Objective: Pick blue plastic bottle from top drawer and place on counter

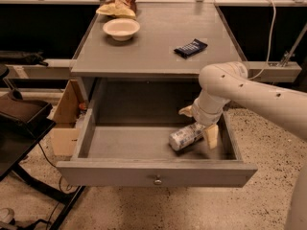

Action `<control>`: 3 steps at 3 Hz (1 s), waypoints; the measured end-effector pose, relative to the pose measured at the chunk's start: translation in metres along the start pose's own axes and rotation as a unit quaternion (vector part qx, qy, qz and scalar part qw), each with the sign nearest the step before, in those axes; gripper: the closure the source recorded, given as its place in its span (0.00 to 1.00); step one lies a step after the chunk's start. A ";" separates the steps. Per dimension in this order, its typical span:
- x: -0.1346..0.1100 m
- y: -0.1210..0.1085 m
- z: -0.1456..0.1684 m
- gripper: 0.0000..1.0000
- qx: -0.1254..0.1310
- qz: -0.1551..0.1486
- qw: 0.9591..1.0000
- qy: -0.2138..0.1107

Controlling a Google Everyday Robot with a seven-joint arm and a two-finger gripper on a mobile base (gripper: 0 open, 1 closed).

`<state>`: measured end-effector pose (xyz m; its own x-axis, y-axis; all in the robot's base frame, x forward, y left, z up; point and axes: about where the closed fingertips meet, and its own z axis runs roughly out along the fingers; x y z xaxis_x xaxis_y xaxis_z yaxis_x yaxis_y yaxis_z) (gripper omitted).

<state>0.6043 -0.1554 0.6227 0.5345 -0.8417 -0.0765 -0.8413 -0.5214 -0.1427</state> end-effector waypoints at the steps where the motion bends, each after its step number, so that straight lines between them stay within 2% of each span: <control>1: 0.001 0.001 0.002 0.22 0.001 0.003 1.000 0.000; 3: 0.001 0.001 0.002 0.69 0.001 0.003 1.000 0.000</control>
Offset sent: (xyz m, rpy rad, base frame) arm -0.0006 -0.0010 -0.0023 0.0003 -0.0009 -0.0052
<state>0.6037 -0.1563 0.6203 0.5302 -0.8444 -0.0763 -0.8439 -0.5170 -0.1435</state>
